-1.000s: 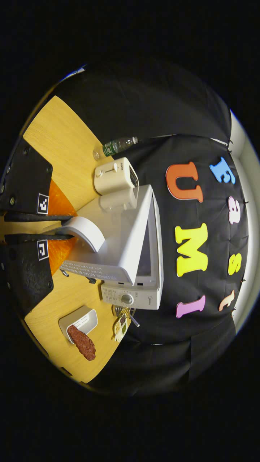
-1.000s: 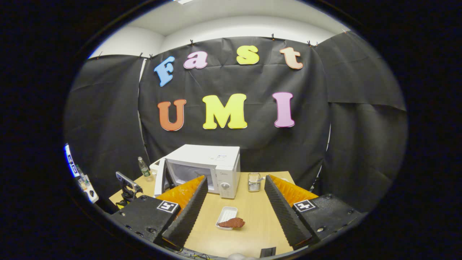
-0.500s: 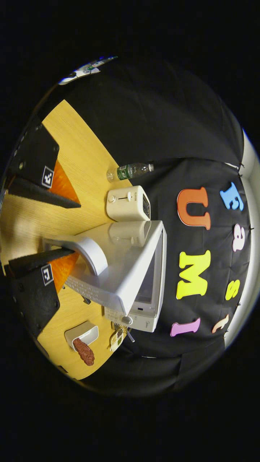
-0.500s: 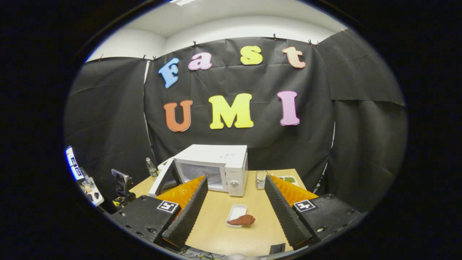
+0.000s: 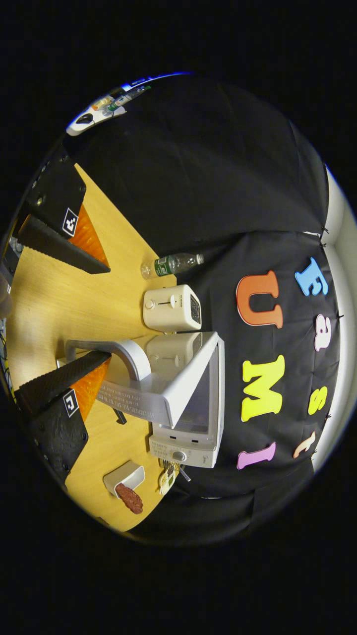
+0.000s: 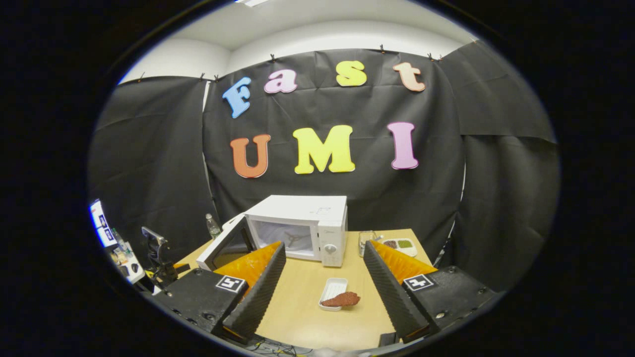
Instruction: Open the microwave oven with the left hand, put the food in, and close the microwave oven.
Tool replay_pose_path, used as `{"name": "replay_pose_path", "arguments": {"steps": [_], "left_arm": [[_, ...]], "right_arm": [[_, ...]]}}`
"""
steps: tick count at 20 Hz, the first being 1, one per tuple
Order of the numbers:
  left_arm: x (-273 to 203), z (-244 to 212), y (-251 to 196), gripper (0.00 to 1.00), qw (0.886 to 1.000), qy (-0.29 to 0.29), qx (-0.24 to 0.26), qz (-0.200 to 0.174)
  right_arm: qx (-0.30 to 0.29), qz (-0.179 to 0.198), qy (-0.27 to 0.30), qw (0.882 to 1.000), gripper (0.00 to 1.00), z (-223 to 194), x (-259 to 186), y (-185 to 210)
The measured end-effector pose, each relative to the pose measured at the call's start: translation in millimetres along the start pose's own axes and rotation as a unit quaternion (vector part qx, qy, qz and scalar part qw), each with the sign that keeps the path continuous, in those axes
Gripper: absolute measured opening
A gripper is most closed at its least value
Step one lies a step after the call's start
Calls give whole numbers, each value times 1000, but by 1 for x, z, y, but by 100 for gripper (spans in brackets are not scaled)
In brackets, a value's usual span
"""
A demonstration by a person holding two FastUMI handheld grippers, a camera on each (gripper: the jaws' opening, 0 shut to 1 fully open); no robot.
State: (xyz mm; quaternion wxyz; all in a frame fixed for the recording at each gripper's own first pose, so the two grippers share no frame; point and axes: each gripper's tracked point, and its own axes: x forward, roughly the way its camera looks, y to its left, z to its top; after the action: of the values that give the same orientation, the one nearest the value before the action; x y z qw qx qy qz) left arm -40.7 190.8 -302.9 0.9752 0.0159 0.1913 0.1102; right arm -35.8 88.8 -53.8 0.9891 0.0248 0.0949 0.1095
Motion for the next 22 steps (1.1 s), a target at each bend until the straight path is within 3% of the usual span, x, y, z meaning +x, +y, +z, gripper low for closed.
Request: {"name": "replay_pose_path", "arguments": {"steps": [6, 10, 14, 16, 17, 18, 19, 20, 22], "left_arm": [[-15, -4, 54, 96, 999, 4, -9, 49], [-41, 3, 61, 96, 998, -5, -13, 57], [-68, 27, 30, 96, 999, -29, -16, 36], [-77, 42, 8, 95, 999, -38, -17, 21], [-82, 50, -5, 95, 999, -42, -19, 11], [-85, 59, -18, 95, 999, -47, -20, 3], [-85, 68, -30, 95, 998, -52, -18, -4], [-86, 76, -38, 95, 998, -57, -16, -7], [-88, 88, -56, 100, 998, -61, -24, -9]], "right_arm": [[-4, 7, 17, 1000, 92, -23, 15, 1], [6, 5, 50, 999, 92, -67, 35, -24], [21, -2, 121, 992, 91, -139, 63, -63], [42, 13, 168, 985, 84, -179, 81, -73], [53, 22, 189, 980, 90, -198, 91, -74], [65, 30, 205, 976, 76, -211, 101, -77], [84, 37, 218, 972, 86, -223, 110, -80], [105, 45, 230, 967, 72, -234, 121, -81], [140, 57, 261, 954, 70, -256, 142, -85]]}}
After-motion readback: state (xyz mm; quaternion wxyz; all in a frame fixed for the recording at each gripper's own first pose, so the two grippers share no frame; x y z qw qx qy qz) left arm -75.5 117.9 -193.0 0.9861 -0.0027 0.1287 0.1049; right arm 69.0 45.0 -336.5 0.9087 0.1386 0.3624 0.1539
